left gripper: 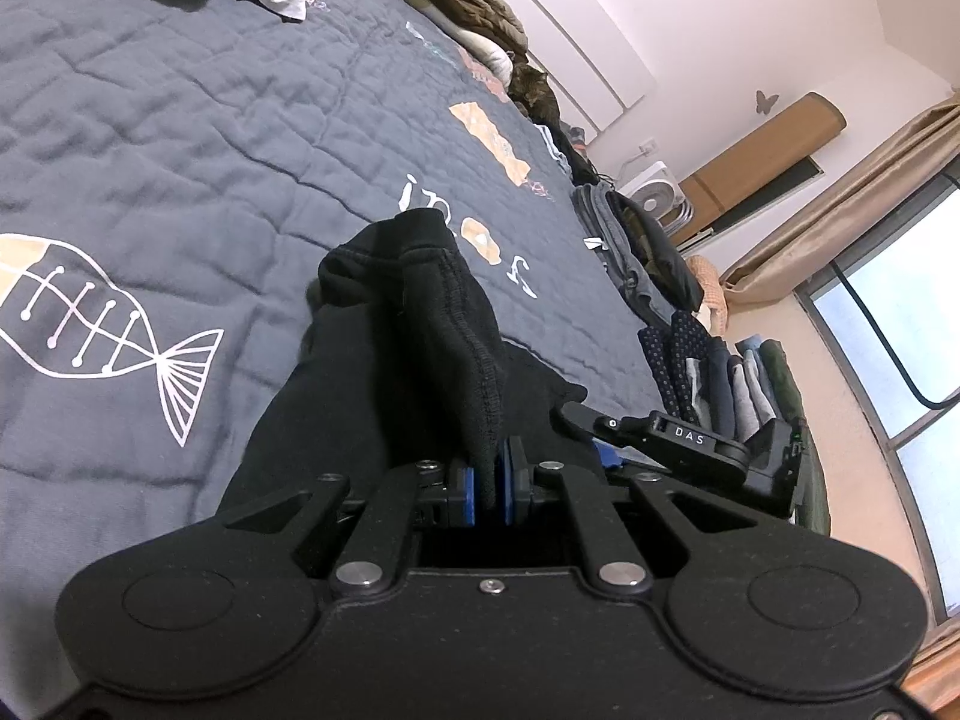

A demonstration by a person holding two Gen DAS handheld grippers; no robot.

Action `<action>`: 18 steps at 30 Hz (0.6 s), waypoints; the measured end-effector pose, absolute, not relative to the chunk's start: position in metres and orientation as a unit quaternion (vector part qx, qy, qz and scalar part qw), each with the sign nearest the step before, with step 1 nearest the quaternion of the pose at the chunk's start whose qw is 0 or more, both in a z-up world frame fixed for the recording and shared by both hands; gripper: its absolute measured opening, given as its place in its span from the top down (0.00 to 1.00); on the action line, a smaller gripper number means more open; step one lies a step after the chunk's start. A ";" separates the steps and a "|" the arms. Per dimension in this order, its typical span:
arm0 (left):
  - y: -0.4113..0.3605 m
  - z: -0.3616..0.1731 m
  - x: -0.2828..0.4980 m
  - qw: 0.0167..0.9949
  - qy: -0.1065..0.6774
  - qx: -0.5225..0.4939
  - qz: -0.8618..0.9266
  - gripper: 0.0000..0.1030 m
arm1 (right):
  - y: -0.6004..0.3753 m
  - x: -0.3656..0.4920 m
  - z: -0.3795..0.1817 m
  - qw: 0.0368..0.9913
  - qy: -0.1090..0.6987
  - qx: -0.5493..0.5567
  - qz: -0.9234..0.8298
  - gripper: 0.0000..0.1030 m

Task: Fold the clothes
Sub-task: 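Hold the shirt end with the left tool while the right tool moves beside it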

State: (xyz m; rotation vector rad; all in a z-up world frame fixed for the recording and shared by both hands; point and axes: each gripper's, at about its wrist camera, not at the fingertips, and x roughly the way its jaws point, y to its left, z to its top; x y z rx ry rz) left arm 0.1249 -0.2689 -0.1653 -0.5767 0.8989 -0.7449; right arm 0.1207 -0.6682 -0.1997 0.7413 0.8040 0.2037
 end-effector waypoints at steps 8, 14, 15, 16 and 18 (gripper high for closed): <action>-0.269 -0.166 0.125 0.795 0.419 -0.269 -0.346 0.92 | -0.664 0.116 -0.199 0.839 0.359 0.394 0.107 0.88; -0.269 -0.165 0.125 0.795 0.418 -0.269 -0.347 0.92 | -0.663 0.109 -0.154 0.860 0.312 0.386 0.119 0.94; -0.269 -0.166 0.125 0.795 0.417 -0.269 -0.347 0.92 | -0.663 0.108 -0.146 0.863 0.304 0.384 0.123 0.95; -0.269 -0.166 0.125 0.796 0.417 -0.269 -0.347 0.92 | -0.662 0.106 -0.139 0.867 0.297 0.380 0.126 0.95; -0.270 -0.166 0.125 0.795 0.418 -0.269 -0.348 0.92 | -0.657 0.107 -0.135 0.880 0.303 0.347 0.112 0.95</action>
